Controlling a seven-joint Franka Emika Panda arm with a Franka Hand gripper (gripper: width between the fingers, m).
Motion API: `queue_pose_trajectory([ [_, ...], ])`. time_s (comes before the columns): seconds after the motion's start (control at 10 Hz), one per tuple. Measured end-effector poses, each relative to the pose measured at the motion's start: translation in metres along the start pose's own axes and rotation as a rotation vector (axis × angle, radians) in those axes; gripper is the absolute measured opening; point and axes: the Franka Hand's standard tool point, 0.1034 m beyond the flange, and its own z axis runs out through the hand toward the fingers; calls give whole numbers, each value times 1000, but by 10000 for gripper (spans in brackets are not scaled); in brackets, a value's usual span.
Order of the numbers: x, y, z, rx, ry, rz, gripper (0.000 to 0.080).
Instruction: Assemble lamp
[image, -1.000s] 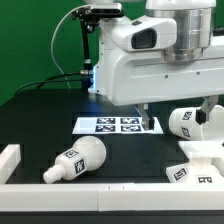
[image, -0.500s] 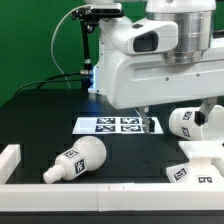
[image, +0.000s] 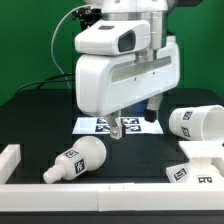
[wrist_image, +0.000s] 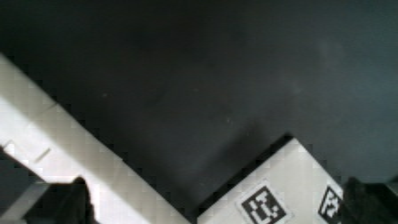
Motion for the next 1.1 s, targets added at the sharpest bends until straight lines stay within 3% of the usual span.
queue_pose_trajectory([
  [0.4, -5, 3, 1, -11, -9, -272, 698],
  [0.5, -15, 4, 5, -41, -7, -424, 698],
  [0.6, -32, 0, 7, -47, -17, -557, 698],
  [0.8, -62, 11, 11, -50, -32, -862, 698],
  [1.1, -63, 13, 11, -52, -58, -998, 698],
])
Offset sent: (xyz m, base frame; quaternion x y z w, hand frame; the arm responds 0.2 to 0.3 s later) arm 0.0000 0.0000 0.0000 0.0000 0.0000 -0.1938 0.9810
